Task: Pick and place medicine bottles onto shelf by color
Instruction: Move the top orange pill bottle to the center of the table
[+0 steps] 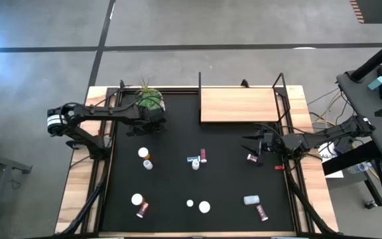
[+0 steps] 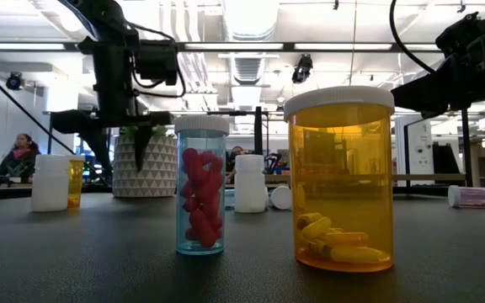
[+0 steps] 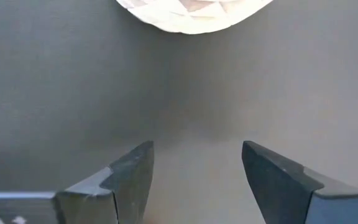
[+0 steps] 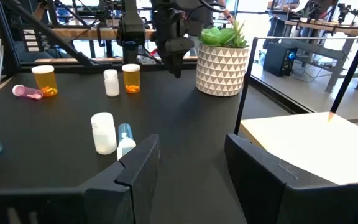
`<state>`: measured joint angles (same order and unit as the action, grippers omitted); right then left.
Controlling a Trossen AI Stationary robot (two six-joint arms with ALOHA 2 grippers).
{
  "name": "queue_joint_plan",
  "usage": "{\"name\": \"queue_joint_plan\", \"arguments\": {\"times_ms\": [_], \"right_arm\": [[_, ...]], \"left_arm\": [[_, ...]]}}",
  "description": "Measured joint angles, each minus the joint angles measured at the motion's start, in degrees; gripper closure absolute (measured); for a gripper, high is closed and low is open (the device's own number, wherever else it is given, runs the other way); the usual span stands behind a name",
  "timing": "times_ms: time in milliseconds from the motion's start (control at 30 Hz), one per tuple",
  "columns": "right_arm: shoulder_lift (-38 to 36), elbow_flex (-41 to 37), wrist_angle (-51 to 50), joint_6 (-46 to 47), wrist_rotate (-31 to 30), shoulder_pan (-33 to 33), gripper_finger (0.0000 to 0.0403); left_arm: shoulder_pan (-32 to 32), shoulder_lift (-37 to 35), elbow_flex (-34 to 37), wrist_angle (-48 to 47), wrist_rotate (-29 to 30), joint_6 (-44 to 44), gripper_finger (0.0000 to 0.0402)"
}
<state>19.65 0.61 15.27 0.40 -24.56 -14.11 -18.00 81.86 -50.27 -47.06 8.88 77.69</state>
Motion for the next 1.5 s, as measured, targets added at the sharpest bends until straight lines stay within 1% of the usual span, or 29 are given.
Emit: {"name": "queue_joint_plan", "arguments": {"times_ms": [267, 367, 733, 967, 1233, 1400, 1500], "right_arm": [[0.0, 0.0, 0.0, 0.0, 0.0, 0.0, 0.0227], [0.0, 0.0, 0.0, 0.0, 0.0, 0.0, 0.0227], [0.0, 0.0, 0.0, 0.0, 0.0, 0.0, 0.0227], [0.0, 0.0, 0.0, 0.0, 0.0, 0.0, 0.0227], [0.0, 0.0, 0.0, 0.0, 0.0, 0.0, 0.0227], [0.0, 0.0, 0.0, 0.0, 0.0, 0.0, 0.0227], [0.0, 0.0, 0.0, 0.0, 0.0, 0.0, 0.0227]], "left_arm": [[0.2, 1.2, 0.7, -1.0, -0.3, 0.0, 0.0173], [0.7, 1.3, 1.3, -1.4, -0.5, 0.0, 0.0167], [4.2, 1.3, 1.3, -2.2, -1.3, 5.3, 0.0086], [6.5, 1.3, 1.3, -4.5, -1.4, 12.2, 0.0055], [9.2, 1.3, 1.3, -4.8, -2.9, 18.0, 0.0051], [10.7, 1.3, 1.3, -7.8, -3.1, 21.5, 0.0051], [11.8, 1.3, 1.3, -8.7, -4.1, 23.6, 0.0051]]}}
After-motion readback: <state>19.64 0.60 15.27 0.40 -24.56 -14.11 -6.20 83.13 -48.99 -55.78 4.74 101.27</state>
